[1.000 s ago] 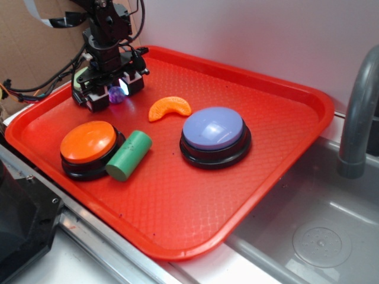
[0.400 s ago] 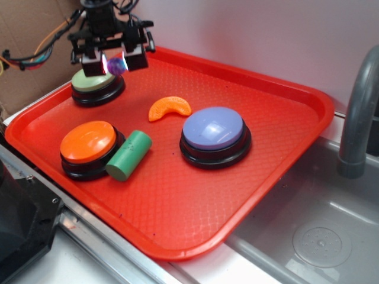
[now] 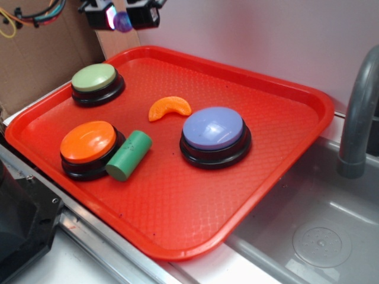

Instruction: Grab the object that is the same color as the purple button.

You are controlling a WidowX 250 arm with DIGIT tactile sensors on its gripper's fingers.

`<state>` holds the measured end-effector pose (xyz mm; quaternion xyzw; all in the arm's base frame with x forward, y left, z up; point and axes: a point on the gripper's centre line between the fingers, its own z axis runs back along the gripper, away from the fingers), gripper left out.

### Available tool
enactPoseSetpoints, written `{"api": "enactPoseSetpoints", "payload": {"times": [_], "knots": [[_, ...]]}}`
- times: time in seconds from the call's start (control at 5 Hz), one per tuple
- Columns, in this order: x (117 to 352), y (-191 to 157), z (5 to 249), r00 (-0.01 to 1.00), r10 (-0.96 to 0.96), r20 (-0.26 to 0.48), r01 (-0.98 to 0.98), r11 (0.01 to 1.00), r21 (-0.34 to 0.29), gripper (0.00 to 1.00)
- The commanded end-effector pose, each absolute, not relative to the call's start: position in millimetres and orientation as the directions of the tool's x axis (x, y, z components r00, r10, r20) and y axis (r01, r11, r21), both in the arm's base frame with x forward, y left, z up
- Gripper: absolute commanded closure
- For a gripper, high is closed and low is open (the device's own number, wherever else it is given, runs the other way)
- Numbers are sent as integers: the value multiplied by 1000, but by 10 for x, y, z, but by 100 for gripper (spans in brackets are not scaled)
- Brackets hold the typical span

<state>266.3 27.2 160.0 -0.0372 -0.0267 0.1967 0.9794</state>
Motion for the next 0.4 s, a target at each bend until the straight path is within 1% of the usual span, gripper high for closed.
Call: {"api": "enactPoseSetpoints", "payload": {"times": [0.0,0.2], "knots": [[2445,120,2100,967,202,157,-183,975,-124,100],[2450,213,2032,952,265,153,-245,959,-140,100]]}}
